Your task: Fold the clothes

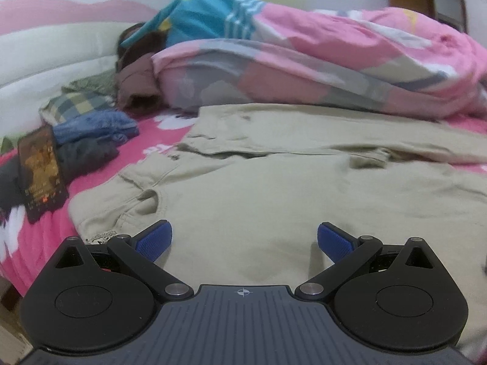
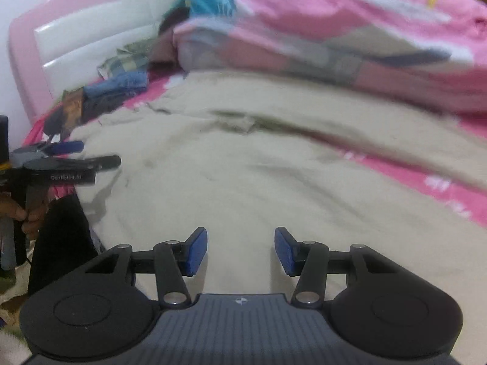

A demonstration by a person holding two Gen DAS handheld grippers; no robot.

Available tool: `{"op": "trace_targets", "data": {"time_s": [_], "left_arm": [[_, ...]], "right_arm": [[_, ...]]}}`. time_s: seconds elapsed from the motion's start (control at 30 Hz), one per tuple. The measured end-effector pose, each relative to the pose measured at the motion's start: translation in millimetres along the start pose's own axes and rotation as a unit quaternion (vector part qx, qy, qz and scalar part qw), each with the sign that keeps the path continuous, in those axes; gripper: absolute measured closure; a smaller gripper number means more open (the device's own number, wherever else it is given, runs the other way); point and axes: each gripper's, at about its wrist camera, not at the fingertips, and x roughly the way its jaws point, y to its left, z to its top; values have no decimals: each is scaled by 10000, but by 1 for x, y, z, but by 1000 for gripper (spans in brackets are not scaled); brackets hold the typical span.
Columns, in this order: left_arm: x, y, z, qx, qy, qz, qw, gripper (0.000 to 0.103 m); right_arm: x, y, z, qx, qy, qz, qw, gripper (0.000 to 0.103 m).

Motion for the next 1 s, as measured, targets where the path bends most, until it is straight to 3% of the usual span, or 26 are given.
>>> {"op": "trace_targets", "data": {"time_s": [0.07, 0.1, 0.17, 0.2, 0.3, 0.4, 0.53, 0.67, 0.9, 1.0], "left_arm": [[8, 7, -5, 61, -24, 65, 10000, 0], [10, 12, -6, 39, -70, 58, 10000, 0], [11, 26, -7, -311, -60, 6, 9995, 0], [11, 32, -7, -448, -42, 30, 9990, 2], [12, 49, -6, -741, 5, 75, 9972, 3], [12, 50, -8, -676, -15, 36, 9977, 3], [13, 53, -10, -640, -13, -43, 9979, 3], [15, 56, -12, -600, -3, -123, 9981, 3], [14, 59, -14, -596, -50, -217, 9980, 2], [15, 57, -13, -598, -43, -172, 9981, 1]], "right_arm": [[8, 28, -12, -591, 141, 23, 9982, 49], [5, 43, -16, -1002, 202, 225, 9945, 50], [-1, 62, -13, -1421, 283, 1063, 9837, 53], [-1, 66, -8, -1545, 237, 1137, 9811, 53], [5, 71, 12, -1838, -36, 842, 9794, 53], [37, 68, 47, -1559, -375, 510, 9857, 56], [86, 78, 83, -1442, -712, 507, 9857, 59], [124, 82, 82, -1294, -468, 516, 9891, 62], [63, 53, 21, -1037, -301, 388, 9934, 62], [43, 47, 28, -1084, -130, 283, 9936, 63]]}}
